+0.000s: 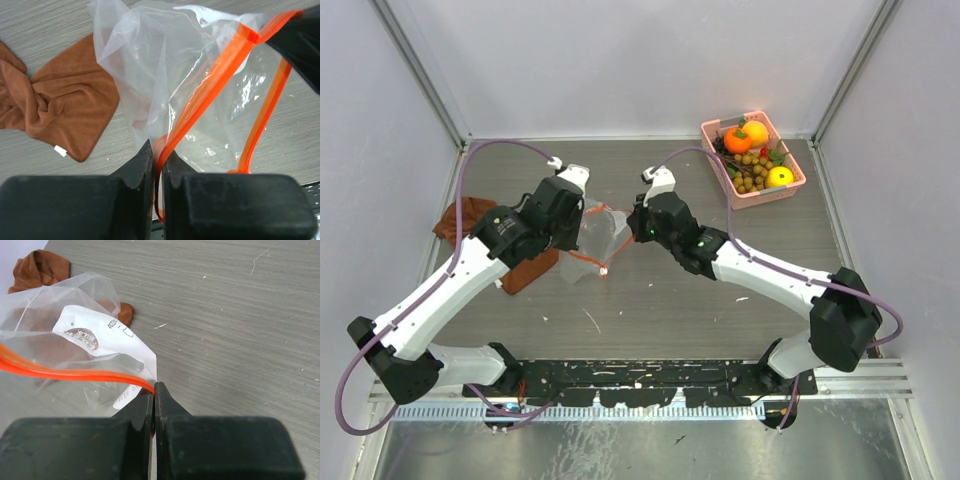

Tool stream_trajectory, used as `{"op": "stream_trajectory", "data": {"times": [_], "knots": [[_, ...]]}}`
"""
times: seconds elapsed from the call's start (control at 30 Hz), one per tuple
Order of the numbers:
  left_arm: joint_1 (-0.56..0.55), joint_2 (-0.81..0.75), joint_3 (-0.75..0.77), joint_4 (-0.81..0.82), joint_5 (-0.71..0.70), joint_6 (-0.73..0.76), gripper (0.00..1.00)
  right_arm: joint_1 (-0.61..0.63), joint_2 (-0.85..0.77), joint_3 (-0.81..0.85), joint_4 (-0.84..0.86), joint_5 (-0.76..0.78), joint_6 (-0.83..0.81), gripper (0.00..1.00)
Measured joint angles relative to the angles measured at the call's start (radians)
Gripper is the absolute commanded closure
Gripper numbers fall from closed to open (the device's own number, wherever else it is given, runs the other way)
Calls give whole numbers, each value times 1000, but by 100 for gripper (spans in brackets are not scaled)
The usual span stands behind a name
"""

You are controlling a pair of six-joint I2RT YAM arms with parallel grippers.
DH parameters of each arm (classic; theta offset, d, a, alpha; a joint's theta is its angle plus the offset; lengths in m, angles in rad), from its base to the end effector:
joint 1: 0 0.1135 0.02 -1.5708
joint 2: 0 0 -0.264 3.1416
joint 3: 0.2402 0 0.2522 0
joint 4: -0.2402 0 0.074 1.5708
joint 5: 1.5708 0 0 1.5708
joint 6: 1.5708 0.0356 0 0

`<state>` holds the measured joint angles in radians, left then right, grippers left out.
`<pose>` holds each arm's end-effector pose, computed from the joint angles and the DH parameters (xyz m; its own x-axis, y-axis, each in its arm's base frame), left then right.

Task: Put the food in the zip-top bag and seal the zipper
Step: Open the zipper of the food storage bag at the center of the board.

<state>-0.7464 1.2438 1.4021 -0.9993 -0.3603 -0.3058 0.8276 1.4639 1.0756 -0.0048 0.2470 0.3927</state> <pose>0.1841 -0.1532 0.3814 -0.6611 0.2277 -0.7149 0.2767 0.9597 0.0499 0.2375 0.2456 0.2972 -0.4542 0.0542 -0.8893 -0.4192 0.8677 0.2670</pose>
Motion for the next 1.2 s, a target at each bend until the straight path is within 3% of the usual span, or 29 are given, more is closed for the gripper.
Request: {"op": "stream_trajectory", "data": {"times": [0.17,0.5,0.53,0.67,0.97,1.1,1.2], "knots": [[0,0,-30,48,9,-37,79,-6,-27,-56,31,-14,64,100],[-11,-10,-131,134,53,-132,73,-7,-79,-143,102,-1,172,100],[-14,-15,-135,136,51,-138,75,-7,-84,-148,108,2,180,100],[-24,-40,-140,135,31,-156,100,-7,-91,-158,119,6,195,100],[-26,-50,-100,85,-83,-111,100,-7,-91,-160,117,6,208,99],[-27,-43,-55,73,-119,-64,100,-7,-91,-160,117,-4,208,92],[-31,-24,-32,72,-128,-33,100,-8,-89,-159,118,-33,207,81]]}}
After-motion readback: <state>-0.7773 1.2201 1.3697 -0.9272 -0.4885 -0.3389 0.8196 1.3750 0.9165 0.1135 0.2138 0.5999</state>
